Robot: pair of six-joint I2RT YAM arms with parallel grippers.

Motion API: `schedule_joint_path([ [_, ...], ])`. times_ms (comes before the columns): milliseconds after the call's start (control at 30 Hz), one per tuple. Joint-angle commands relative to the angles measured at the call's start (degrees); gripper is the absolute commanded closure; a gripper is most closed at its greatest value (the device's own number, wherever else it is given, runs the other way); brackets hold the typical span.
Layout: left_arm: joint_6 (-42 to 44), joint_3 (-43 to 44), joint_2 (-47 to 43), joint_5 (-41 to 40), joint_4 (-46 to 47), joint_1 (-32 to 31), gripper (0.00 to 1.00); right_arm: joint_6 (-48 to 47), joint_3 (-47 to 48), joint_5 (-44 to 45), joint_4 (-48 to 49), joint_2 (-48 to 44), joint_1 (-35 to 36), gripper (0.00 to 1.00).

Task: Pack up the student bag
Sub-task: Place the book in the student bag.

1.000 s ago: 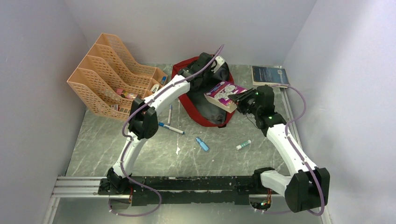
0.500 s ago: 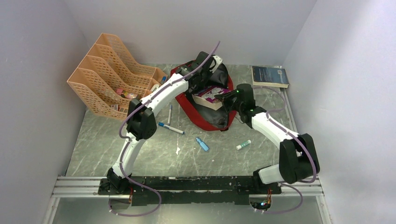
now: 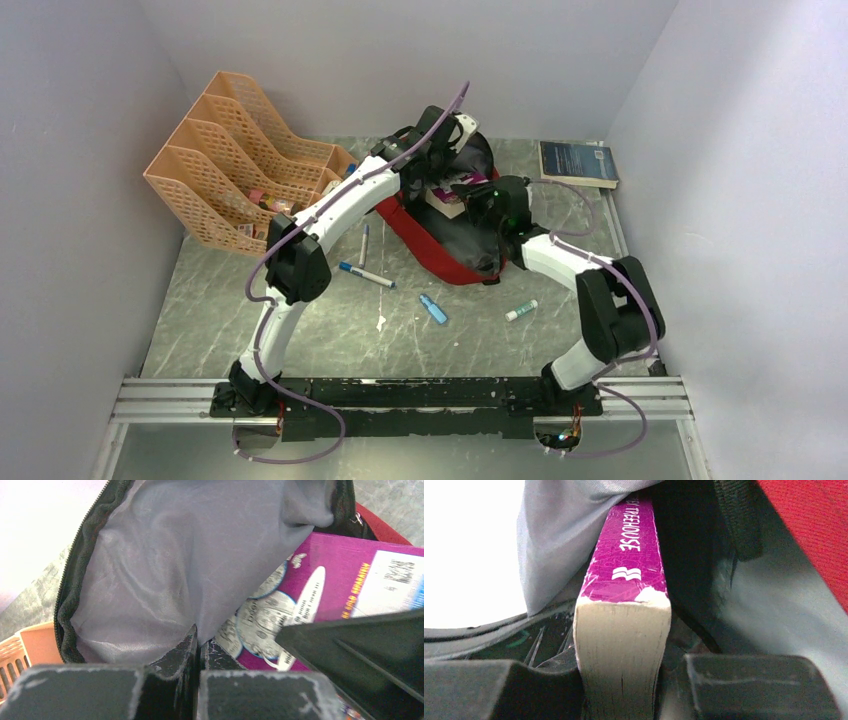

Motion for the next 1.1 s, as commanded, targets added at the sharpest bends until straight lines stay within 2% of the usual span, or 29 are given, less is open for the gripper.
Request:
schedule_joint_path([
  [0, -1.09, 0.35, -3.55, 1.46, 0.37, -0.65, 0.95, 0.88, 2.42, 1.95, 17.07, 4.42, 0.56, 1.00],
  [233, -1.99, 0.48, -3.72, 2.58, 0.02, -0.93, 0.95, -5.28, 6.77, 10.02, 26.56, 14.35, 3.57, 1.00],
  [400, -2.11, 0.01, -3.99, 2.88, 0.09, -0.91, 0.95, -4.10, 10.76, 10.48, 32.80, 22.31, 4.25, 1.00],
  [600, -2.36, -0.25, -3.40, 3.18, 0.34, -1.01, 0.95, -5.57, 15.65, 12.03, 34.56, 30.03, 4.73, 1.00],
  [700, -2.26, -0.89, -3.00, 3.19, 0.98, -1.03, 0.95, -7.39, 17.82, 13.09, 32.17, 32.55, 4.72, 1.00],
  [800, -2.43, -1.19, -2.17, 4.25, 1.56, -0.82, 0.95, -8.24, 20.24, 12.71, 28.85, 35.09, 4.61, 0.90],
  [900, -2.80, -0.59, -0.90, 4.84, 1.62, -0.66, 0.95, -8.73, 23.13, 12.57, 22.46, 36.87, 4.55, 0.68],
  [1000, -2.95, -0.22, -0.11, 4.61, 1.51, -0.32, 0.95, -8.47, 24.75, 13.06, 16.68, 38.03, 4.58, 0.52],
  [1067, -3.13, -0.33, 0.24, 4.75, 1.60, -0.04, 0.95, -8.15, 25.25, 13.24, 14.20, 38.31, 4.58, 0.37],
])
